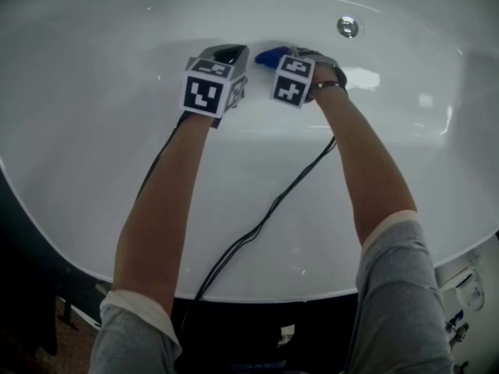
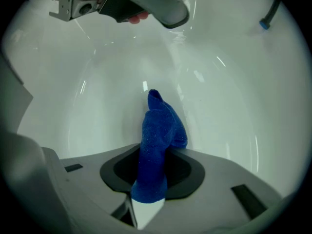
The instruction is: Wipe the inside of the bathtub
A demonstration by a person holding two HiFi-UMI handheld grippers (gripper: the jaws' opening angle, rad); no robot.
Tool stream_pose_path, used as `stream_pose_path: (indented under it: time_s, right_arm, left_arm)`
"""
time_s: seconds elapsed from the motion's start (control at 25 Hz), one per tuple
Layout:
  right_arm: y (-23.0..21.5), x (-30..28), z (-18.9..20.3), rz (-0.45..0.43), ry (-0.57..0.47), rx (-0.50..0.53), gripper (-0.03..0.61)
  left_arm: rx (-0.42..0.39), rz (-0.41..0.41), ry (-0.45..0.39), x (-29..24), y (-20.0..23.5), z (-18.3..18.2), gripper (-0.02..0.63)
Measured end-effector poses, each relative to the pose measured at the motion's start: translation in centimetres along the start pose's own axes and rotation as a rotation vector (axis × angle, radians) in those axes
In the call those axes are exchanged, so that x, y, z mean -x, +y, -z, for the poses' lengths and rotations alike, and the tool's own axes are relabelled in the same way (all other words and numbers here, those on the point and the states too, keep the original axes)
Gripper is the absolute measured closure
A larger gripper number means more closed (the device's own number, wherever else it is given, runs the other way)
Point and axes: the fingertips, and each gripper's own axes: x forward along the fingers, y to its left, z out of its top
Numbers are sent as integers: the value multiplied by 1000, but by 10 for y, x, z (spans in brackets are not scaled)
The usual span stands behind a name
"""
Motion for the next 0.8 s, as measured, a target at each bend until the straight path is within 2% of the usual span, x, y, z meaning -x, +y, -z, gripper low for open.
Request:
stream_pose_path:
  time_s: [0.28,0.4,0.64,0.8]
  right_arm:
    - [48,1,5,-41,29,11,454]
    - [64,7,10,-76,24,-20,454]
    - [67,2,15,-67,37,-42,454]
    - [71,17,12,-56,-1,-70,456]
  left_arm:
    - [-1,0,-5,15,-8,3,611]
    - [4,-2,-6,13,-11,4,611]
    - [6,1,6,27,-17,13,611]
    - [7,11,11,29,-24,11,611]
